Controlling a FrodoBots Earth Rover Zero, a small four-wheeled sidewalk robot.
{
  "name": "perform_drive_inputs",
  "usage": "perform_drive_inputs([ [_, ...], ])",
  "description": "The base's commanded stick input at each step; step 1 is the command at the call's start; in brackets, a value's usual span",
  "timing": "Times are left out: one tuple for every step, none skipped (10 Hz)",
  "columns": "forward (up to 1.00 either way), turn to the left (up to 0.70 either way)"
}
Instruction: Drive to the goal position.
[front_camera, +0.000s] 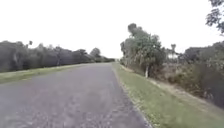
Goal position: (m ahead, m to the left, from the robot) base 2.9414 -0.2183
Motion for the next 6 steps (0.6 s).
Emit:
perform_drive_inputs([
  [0.85, 0.00],
  [0.85, 0.00],
  [0.85, 0.00],
  [0.85, 0.00],
  [0.85, 0.00],
  [0.85, 0.00],
])
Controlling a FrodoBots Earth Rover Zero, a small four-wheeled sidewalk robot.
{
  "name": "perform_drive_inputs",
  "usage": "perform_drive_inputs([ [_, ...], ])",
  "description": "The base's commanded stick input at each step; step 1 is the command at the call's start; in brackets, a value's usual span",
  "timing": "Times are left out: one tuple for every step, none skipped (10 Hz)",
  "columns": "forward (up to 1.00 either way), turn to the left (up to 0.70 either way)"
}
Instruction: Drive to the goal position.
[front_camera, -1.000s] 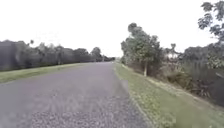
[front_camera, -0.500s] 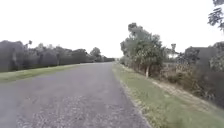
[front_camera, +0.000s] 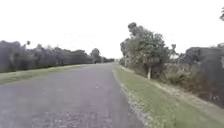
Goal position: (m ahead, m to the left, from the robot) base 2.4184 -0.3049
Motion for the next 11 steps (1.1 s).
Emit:
perform_drive_inputs([
  [0.85, 0.00],
  [0.85, 0.00],
  [0.85, 0.00],
  [0.85, 0.00],
  [0.85, 0.00],
  [0.85, 0.00],
  [0.85, 0.00],
  [0.85, 0.00],
  [0.85, 0.00],
  [0.94, 0.00],
  [1.00, 0.00],
])
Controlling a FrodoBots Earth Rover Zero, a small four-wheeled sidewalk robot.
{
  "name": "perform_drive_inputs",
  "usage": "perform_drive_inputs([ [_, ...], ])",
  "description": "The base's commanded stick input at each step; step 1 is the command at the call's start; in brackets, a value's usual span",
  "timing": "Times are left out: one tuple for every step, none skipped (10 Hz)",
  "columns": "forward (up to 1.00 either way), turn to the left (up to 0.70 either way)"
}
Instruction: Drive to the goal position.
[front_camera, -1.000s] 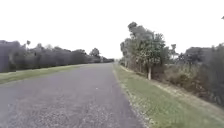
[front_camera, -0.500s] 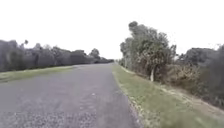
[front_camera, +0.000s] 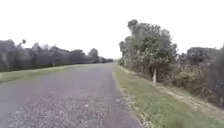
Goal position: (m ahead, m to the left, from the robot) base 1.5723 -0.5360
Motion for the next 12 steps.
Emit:
perform_drive_inputs([
  [1.00, 0.00],
  [1.00, 0.00],
  [1.00, 0.00],
  [1.00, 0.00],
  [1.00, 0.00],
  [1.00, 0.00],
  [1.00, 0.00],
  [1.00, 0.00],
  [1.00, 0.00],
  [1.00, 0.00],
  [1.00, 0.00],
  [1.00, 0.00],
])
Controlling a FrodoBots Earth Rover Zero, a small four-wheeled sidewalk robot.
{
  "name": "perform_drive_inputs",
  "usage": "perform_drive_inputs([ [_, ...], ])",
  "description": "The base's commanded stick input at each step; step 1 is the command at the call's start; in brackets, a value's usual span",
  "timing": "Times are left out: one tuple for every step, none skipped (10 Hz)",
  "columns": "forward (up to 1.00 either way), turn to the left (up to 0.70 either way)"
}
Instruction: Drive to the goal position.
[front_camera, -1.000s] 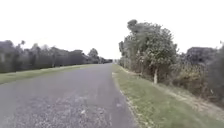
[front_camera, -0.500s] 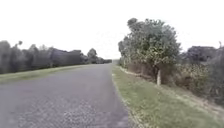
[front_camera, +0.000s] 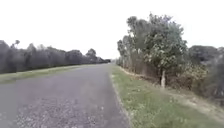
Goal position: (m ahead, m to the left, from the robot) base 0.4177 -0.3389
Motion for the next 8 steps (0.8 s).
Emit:
perform_drive_inputs([
  [1.00, 0.00],
  [1.00, 0.00],
  [1.00, 0.00],
  [1.00, 0.00],
  [1.00, 0.00],
  [1.00, 0.00],
  [1.00, 0.00],
  [1.00, 0.00],
])
